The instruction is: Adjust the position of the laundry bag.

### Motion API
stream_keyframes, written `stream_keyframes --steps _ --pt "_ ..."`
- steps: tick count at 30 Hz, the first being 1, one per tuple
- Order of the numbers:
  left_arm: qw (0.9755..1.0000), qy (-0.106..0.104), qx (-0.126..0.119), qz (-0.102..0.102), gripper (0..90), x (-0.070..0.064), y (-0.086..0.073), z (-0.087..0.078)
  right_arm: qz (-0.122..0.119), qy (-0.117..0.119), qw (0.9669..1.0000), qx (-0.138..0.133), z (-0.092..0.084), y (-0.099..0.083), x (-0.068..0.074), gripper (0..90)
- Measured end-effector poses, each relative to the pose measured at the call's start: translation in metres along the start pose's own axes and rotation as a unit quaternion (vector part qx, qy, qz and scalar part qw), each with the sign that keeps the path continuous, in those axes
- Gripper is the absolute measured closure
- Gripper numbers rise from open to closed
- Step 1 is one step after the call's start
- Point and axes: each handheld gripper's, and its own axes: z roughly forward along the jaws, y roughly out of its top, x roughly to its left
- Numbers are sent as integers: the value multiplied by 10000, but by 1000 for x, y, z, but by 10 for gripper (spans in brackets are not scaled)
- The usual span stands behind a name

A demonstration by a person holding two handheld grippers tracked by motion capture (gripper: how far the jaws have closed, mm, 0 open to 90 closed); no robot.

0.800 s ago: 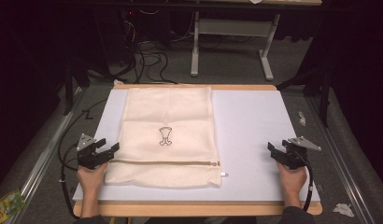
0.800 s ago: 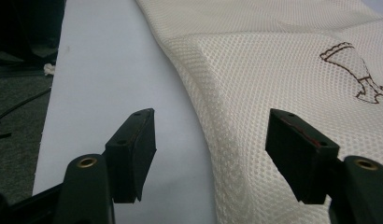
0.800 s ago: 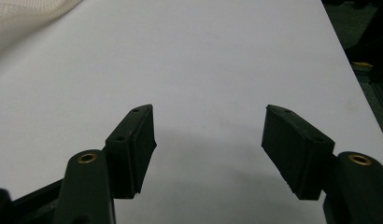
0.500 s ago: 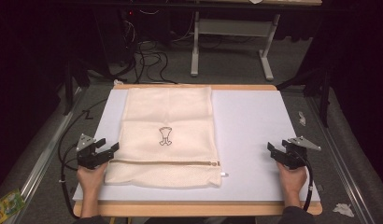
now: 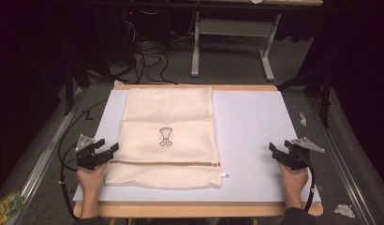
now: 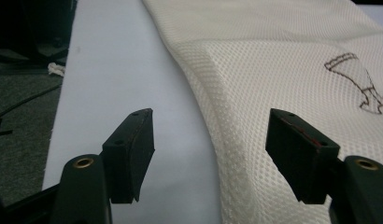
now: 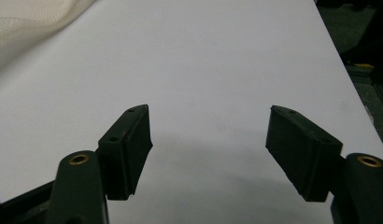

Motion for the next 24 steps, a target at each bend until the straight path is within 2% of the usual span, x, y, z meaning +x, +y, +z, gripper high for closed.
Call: stream_keyframes --steps 1,2,5,7,9,11,12,18,19,20,22,23,24 --pt "9999 -12 -96 -49 326 1 -1 -2 29 38 9994 -338 -5 -1 -2 358" --pt "9999 -5 -124 -49 326 1 -1 -2 59 62 9989 -451 -7 -2 -3 360" --pt "9998 -22 -160 -71 325 1 -1 -3 122 109 9983 -555 -9 -3 -5 374" --pt "9997 -19 -167 -152 317 2 -1 -3 60 66 9989 -467 -7 -2 -4 392" --pt "9998 5 -121 -180 300 3 0 -4 99 118 9994 -320 -4 0 -2 405" --pt "9997 26 -144 -218 290 3 0 -5 62 101 9995 -276 -2 0 -3 413" --pt "9995 -19 -167 -257 287 5 1 -7 125 97 9996 -247 -2 0 -3 405" --pt "9997 -168 -71 -190 279 2 4 -7 297 313 9991 39 -1 2 -3 404" --pt "9996 -221 -31 -159 279 0 5 -7 257 347 9990 145 -2 3 0 409" --pt "9995 -311 64 -2 281 -4 9 -7 195 353 9991 166 -2 4 2 412" --pt "9993 -293 133 178 292 -8 12 -9 102 383 9990 188 -3 7 6 421" --pt "9993 -293 133 178 298 -8 12 -9 61 404 9990 194 -1 8 8 422" --pt "9989 -329 197 265 304 -10 15 -11 93 421 9989 189 -1 10 10 424"
